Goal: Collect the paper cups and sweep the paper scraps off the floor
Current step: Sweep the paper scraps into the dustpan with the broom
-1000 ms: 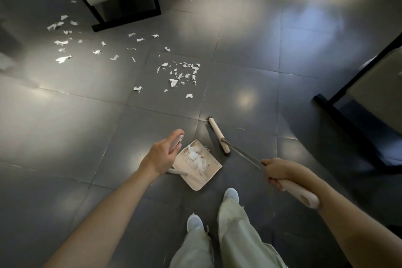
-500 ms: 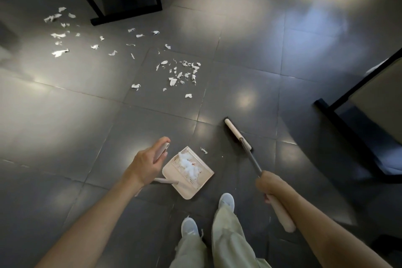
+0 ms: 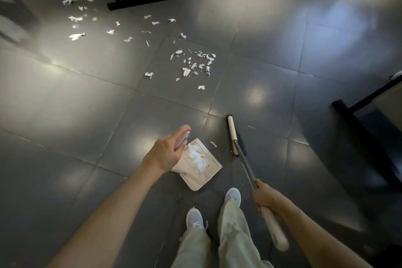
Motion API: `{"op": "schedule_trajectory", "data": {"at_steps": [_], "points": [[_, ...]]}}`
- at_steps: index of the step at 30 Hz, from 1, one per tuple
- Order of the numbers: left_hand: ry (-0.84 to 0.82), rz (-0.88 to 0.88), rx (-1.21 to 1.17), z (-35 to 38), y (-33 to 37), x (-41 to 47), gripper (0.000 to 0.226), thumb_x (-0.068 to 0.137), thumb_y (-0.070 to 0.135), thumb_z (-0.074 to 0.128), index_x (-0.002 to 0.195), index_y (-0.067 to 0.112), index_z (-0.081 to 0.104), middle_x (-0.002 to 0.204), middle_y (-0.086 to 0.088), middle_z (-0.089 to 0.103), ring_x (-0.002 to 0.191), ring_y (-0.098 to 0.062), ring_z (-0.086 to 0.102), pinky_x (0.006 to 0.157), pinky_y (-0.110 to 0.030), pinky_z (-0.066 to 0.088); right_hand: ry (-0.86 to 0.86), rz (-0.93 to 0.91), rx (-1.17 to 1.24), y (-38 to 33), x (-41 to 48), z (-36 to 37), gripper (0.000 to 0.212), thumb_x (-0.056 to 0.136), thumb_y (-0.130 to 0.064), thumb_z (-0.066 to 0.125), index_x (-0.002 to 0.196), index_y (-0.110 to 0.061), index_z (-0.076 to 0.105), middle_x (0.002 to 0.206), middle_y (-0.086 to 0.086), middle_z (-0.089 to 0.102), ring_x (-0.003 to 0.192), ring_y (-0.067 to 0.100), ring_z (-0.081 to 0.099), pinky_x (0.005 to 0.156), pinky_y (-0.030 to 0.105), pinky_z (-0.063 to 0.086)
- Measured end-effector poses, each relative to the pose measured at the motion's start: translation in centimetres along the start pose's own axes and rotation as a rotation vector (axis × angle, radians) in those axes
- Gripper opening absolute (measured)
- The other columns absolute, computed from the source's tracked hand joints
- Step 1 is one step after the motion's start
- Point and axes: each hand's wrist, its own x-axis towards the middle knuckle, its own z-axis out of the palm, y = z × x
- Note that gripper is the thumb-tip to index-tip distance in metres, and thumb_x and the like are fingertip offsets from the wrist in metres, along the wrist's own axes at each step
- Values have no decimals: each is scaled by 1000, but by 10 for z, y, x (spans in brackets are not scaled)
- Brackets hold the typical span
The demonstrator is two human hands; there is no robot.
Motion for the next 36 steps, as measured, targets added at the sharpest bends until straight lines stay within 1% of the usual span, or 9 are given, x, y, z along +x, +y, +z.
{"op": "schedule_trajectory", "data": {"at_steps": [3, 7, 10, 16, 20, 27, 31, 34, 36], "points": [[4, 8, 4, -1, 0, 1, 29, 88, 34, 43, 114, 45, 35, 103, -12, 69, 92, -36, 64, 77, -38, 48, -104, -29, 25, -13, -21, 18, 62, 93, -7, 43, 150, -16, 19, 102, 8, 53, 54, 11, 55, 39, 18, 43], [-6, 8, 42, -5, -2, 1, 35, 96, 22, 50, 128, 36, 42, 102, -16, 67, 91, -36, 62, 74, -38, 46, -181, -81, -51, -27, -43, 15, 49, 85, -6, 47, 133, -17, 43, 73, 3, 58, 49, 13, 55, 62, 33, 55], [15, -9, 32, -13, -4, -2, 38, 96, 20, 50, 134, 24, 49, 111, -18, 66, 100, -38, 61, 78, -36, 45, -181, -63, 50, -28, -59, -4, 41, 87, -2, 43, 125, -16, 48, 56, 5, 49, 31, 9, 44, 38, 22, 44], [36, -33, 17, -31, -4, -7, 38, 97, 20, 48, 135, 23, 48, 108, -17, 65, 98, -36, 60, 72, -31, 38, -69, -140, 107, -33, -88, -35, 46, 90, -2, 44, 134, -12, 45, 60, 7, 47, 34, 10, 42, 37, 21, 40], [109, -56, -16, -53, -10, 3, 34, 96, 19, 50, 125, 36, 45, 103, -15, 66, 93, -35, 61, 71, -29, 38, -26, -146, 297, -55, -85, -58, 48, 92, 5, 37, 137, -10, 42, 55, 7, 37, 26, 7, 32, 31, 13, 31], [253, -187, -115, -91, -29, 61, 34, 95, 18, 53, 129, 23, 54, 118, -3, 67, 108, -23, 63, 84, -29, 45, 26, -171, 445, -121, -32, -112, 46, 91, 7, 38, 135, -5, 42, 53, 5, 34, 26, 7, 30, 32, 11, 30], [285, -241, -179, -111, -50, 115, 31, 94, 16, 55, 125, 23, 56, 113, 3, 67, 110, -18, 62, 85, -26, 44, 56, -189, 399, -173, 28, -157, 36, 92, 2, 40, 119, -21, 48, 54, 6, 38, 33, 11, 34, 34, 16, 33], [287, -275, -221, -129, -60, 161, 35, 94, 16, 55, 116, 42, 55, 109, 10, 64, 109, -11, 60, 87, -27, 44, 97, -207, 290, -216, 70, -196, 19, 89, 0, 45, 101, -15, 50, 55, 9, 44, 39, 17, 40, 41, 23, 38], [279, -313, -214, -140, -65, 191, 35, 94, 15, 56, 120, 38, 56, 112, 6, 65, 110, -13, 60, 86, -24, 42, 110, -214, 199, -242, 88, -223, 14, 86, -1, 46, 96, -9, 53, 55, 9, 48, 40, 20, 45, 45, 27, 42]]}}
